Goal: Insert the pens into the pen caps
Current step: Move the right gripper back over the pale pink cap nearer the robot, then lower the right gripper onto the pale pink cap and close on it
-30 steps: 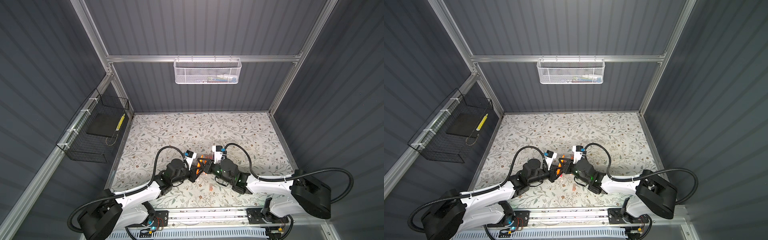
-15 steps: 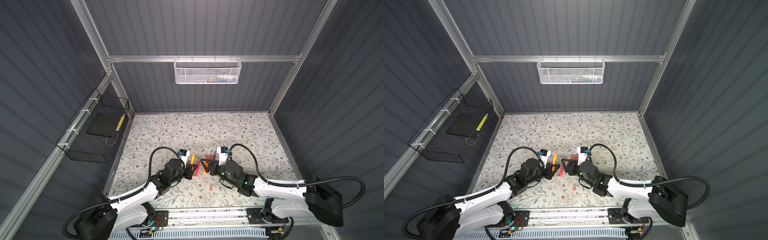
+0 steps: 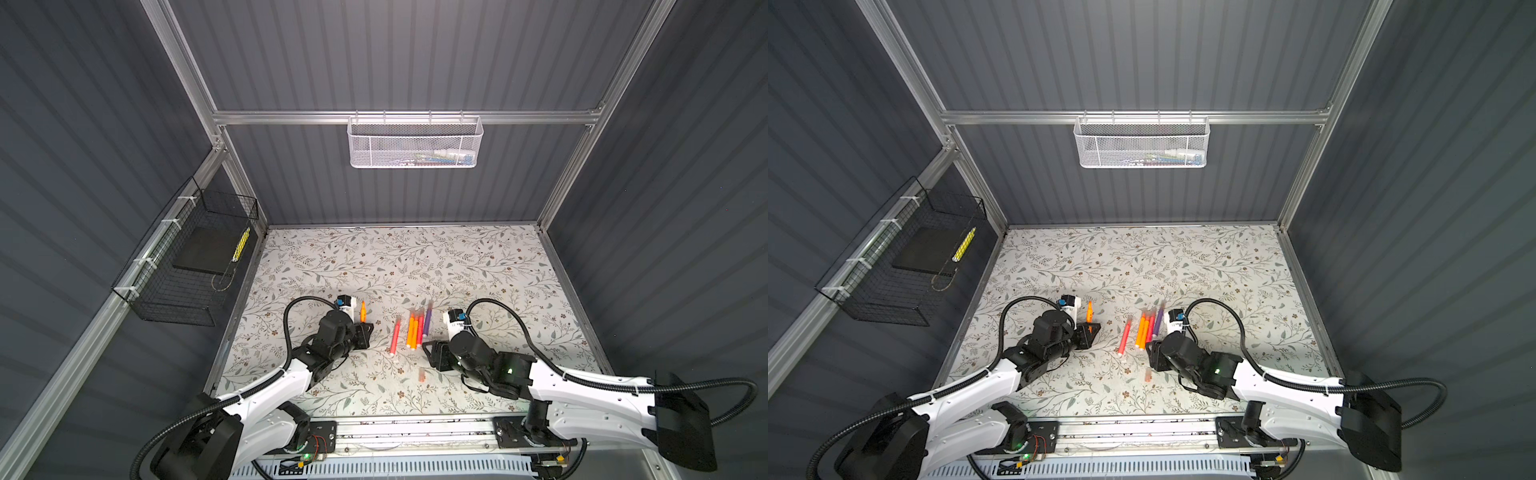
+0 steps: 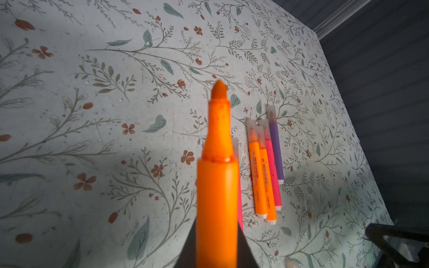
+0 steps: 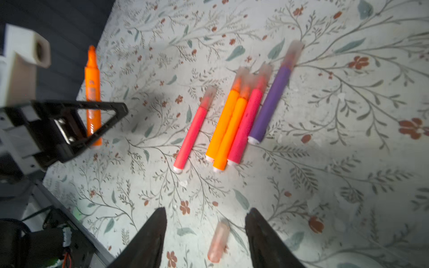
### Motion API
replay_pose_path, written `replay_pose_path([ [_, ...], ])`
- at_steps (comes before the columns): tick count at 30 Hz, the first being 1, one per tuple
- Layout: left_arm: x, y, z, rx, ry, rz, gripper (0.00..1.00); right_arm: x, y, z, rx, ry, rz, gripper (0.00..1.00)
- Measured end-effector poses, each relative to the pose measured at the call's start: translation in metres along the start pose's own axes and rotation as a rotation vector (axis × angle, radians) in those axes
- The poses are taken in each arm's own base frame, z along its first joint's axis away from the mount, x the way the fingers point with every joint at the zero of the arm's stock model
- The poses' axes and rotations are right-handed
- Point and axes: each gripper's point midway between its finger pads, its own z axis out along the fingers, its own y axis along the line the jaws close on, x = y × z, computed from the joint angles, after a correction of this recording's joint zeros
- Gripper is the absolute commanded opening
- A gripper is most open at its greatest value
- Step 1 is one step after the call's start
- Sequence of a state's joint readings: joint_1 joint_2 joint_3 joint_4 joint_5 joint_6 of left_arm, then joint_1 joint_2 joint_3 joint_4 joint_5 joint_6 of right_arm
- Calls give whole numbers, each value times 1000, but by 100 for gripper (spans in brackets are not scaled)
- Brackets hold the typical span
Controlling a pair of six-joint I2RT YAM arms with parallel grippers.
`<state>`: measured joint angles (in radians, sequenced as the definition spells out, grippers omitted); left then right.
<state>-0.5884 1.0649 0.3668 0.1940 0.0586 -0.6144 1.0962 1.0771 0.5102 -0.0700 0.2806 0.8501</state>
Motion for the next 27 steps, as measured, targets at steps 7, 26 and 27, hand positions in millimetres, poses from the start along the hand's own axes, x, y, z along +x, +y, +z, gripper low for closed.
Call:
replay_pose_path([
  [7, -7, -5, -8, 18, -33, 4, 0, 42, -11, 16, 117, 145, -103, 53],
  [26, -3, -6, -11, 33, -26, 4, 0, 73, 5, 43, 179, 244, -193, 47],
  [27, -3, -6, -11, 33, -26, 5, 0, 73, 4, 43, 187, 246, -195, 46],
])
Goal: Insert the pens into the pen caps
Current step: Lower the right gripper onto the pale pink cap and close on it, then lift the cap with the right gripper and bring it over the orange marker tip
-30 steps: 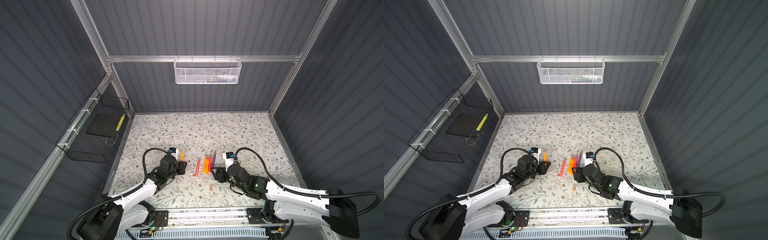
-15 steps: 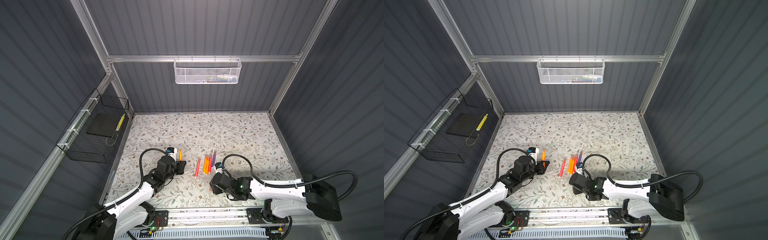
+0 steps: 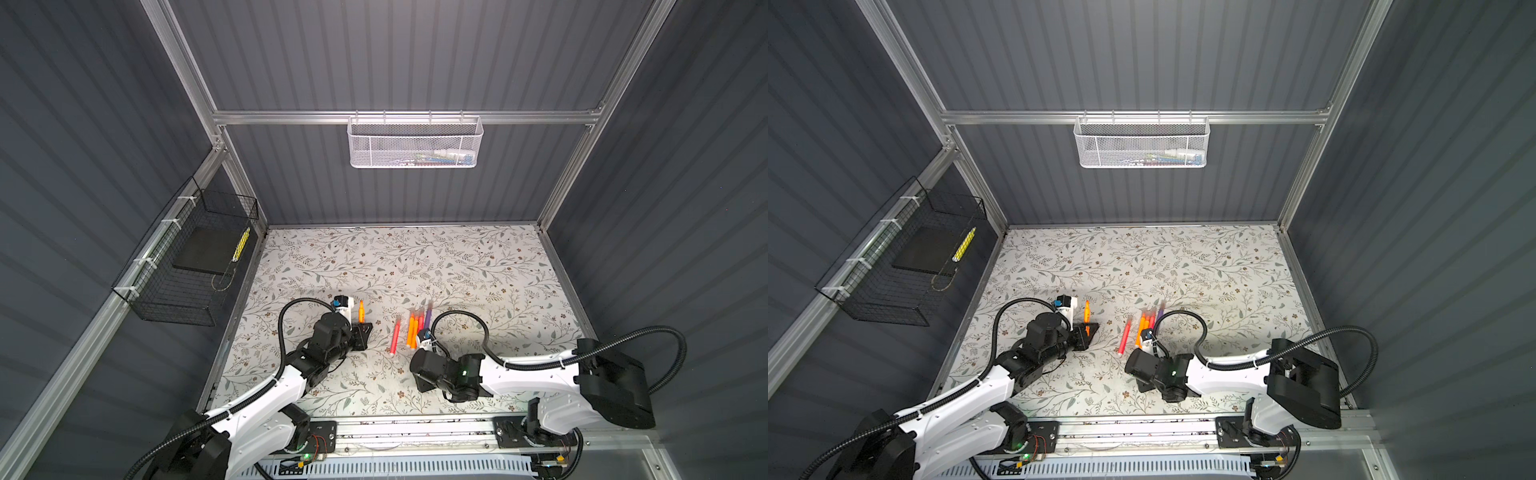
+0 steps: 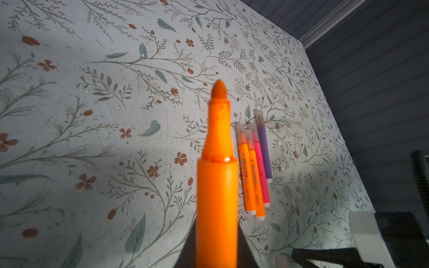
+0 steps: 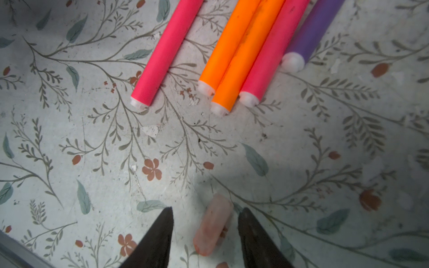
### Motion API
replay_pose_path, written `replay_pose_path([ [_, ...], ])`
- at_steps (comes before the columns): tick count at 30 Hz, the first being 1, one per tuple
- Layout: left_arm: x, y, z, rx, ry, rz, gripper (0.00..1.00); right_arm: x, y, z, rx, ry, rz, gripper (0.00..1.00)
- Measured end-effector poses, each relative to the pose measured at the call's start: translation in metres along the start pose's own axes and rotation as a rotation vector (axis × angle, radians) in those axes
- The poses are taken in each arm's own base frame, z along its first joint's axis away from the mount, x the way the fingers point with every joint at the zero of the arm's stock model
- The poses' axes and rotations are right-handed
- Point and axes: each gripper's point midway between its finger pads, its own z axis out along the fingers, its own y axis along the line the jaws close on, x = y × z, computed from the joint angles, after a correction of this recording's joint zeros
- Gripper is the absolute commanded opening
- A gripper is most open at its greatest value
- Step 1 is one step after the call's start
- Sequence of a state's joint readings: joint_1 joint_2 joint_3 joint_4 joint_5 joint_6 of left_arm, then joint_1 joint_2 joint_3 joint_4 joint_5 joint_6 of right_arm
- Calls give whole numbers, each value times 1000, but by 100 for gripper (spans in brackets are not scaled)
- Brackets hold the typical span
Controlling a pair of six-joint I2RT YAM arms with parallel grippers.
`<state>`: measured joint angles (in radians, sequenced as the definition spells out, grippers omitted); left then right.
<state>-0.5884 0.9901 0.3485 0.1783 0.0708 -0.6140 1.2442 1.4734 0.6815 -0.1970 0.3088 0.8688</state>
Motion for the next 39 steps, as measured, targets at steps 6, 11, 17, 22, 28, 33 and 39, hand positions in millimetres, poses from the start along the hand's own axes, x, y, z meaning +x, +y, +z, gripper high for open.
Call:
replay_pose_path([
  [6, 0, 0, 0, 0, 0, 0, 0, 4, -4, 2, 45, 5, -8, 39],
  [11, 1, -1, 0, 5, 4, 0, 0, 8, -10, 7, 93, 24, -20, 33],
  [17, 1, -1, 0, 7, 5, 0, 0, 10, -16, 12, 137, 28, -17, 29],
  [22, 1, -1, 0, 9, 6, 0, 0, 8, -16, 13, 150, 22, -16, 29],
  [28, 1, -2, 0, 10, 5, 0, 0, 7, -15, 15, 164, 19, -12, 28],
  [33, -1, -5, -2, 21, -3, 2, 0, 6, -16, 15, 169, 15, 0, 21],
  [39, 1, -13, -3, 69, 13, 4, 0, 5, -16, 15, 162, 7, 8, 16],
])
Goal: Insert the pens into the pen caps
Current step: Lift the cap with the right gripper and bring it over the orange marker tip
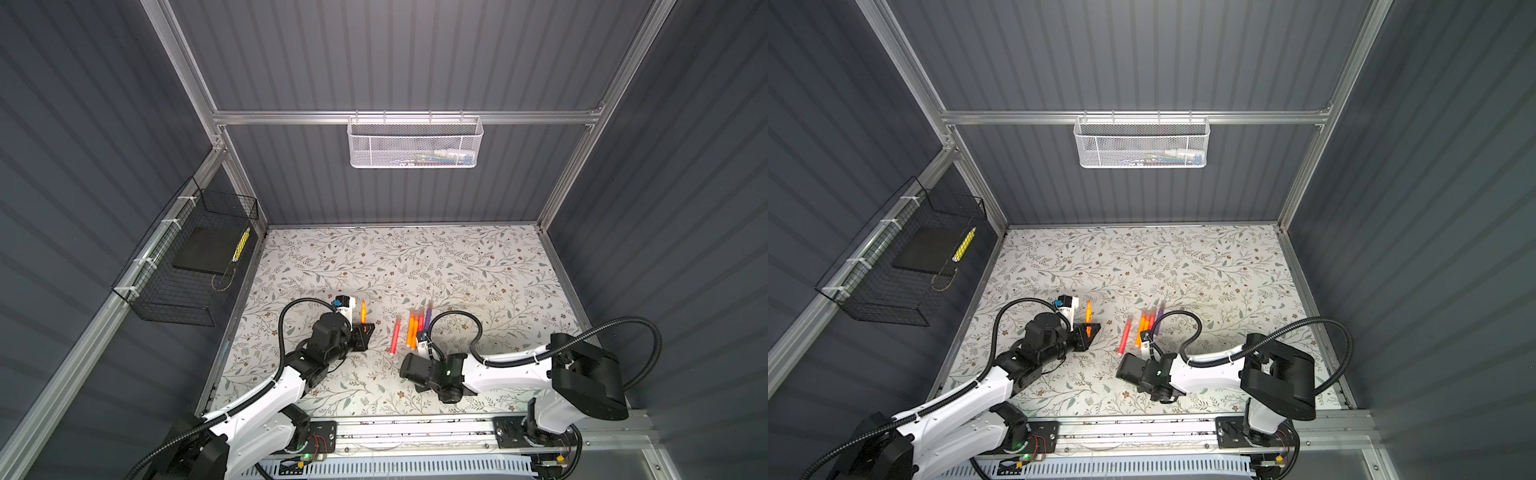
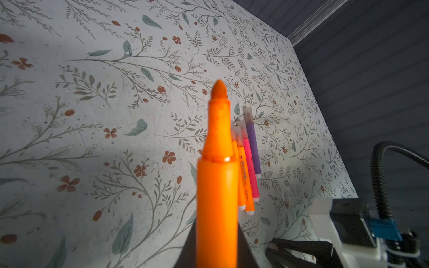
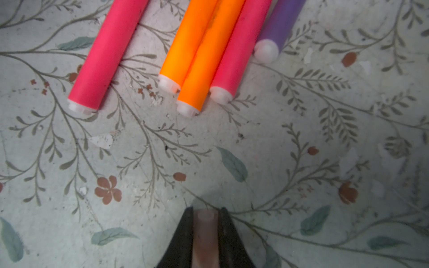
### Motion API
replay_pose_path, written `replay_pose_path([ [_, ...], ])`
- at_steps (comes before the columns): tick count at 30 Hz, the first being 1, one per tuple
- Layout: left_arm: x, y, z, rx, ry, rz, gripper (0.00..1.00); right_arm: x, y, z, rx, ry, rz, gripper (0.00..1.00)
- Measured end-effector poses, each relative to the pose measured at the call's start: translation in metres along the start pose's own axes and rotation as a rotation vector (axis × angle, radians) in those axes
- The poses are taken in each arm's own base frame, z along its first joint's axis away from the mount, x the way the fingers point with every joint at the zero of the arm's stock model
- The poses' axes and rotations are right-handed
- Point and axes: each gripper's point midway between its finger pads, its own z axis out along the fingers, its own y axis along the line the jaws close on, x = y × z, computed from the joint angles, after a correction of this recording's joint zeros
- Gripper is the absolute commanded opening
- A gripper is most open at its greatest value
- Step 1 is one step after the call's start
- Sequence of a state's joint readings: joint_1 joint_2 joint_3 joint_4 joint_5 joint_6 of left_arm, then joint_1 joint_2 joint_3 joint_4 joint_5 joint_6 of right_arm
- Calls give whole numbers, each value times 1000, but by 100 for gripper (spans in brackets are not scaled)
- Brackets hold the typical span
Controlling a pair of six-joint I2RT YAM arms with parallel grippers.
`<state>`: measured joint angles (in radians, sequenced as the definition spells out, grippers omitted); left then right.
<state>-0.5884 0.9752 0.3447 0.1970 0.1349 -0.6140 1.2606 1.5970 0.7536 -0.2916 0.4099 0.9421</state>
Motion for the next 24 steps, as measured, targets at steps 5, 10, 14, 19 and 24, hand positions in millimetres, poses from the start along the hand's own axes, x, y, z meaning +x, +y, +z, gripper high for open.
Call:
replay_pose_path([
  [5, 4, -11, 2, 68, 14, 9, 0, -6, -14, 0, -70, -5, 87, 8],
  [10, 15, -39, 3, 156, 38, 60, 0, -28, -37, -15, -152, -72, 203, 2],
  [14, 40, -67, 7, 226, 97, 147, 0, -61, -48, -41, -259, -205, 315, 1],
  [19, 58, -83, 18, 256, 156, 207, 0, -98, -63, -79, -365, -377, 423, 1],
  [24, 67, -96, 28, 285, 169, 243, 0, -124, -74, -112, -462, -542, 494, 0],
])
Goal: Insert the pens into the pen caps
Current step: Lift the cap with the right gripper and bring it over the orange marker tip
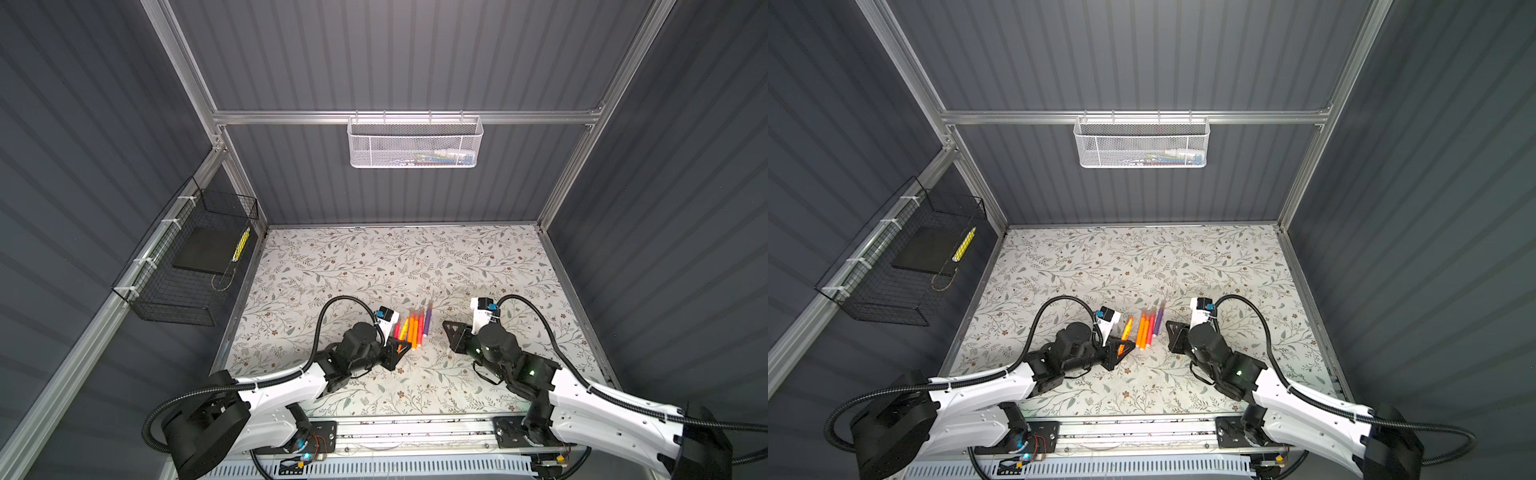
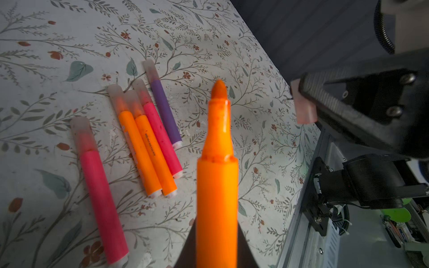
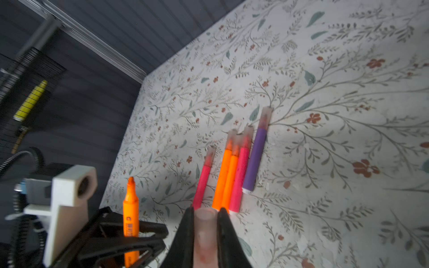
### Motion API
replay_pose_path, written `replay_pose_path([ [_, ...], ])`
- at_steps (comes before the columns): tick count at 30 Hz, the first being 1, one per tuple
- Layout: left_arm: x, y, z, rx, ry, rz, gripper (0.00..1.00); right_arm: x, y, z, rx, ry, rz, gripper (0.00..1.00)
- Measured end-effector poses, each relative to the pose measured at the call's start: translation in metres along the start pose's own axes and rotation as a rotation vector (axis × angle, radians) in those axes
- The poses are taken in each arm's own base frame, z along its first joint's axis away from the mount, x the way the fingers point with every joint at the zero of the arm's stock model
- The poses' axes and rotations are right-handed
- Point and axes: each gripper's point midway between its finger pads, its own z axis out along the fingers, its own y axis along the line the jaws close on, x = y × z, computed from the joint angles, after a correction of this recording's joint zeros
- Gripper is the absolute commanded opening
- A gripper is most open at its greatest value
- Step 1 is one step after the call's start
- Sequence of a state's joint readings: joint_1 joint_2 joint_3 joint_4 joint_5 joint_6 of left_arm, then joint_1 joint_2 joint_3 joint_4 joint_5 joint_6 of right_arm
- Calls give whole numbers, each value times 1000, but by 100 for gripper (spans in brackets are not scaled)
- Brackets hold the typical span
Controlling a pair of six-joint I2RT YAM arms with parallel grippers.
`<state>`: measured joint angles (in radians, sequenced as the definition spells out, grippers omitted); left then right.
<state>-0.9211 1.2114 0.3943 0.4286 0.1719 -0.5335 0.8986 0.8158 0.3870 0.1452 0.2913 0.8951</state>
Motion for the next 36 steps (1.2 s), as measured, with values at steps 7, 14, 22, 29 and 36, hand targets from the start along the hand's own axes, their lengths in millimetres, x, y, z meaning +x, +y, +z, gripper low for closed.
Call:
replay_pose_path([
  [7, 9, -18, 15, 48, 20, 36, 0, -22, 8, -4, -68, -112, 40, 0],
  [14, 4, -31, 18, 91, -10, 55, 0, -36, 22, 6, -133, -180, 74, 0],
  [22, -9, -41, 16, 126, -63, 65, 0, -24, 27, 33, -162, -145, 111, 0],
  [29, -4, -37, 22, 119, -51, 59, 0, -26, 38, 37, -211, -149, 140, 0],
  [36, 1, -33, 25, 110, -34, 45, 0, -24, 48, 43, -243, -134, 155, 0],
])
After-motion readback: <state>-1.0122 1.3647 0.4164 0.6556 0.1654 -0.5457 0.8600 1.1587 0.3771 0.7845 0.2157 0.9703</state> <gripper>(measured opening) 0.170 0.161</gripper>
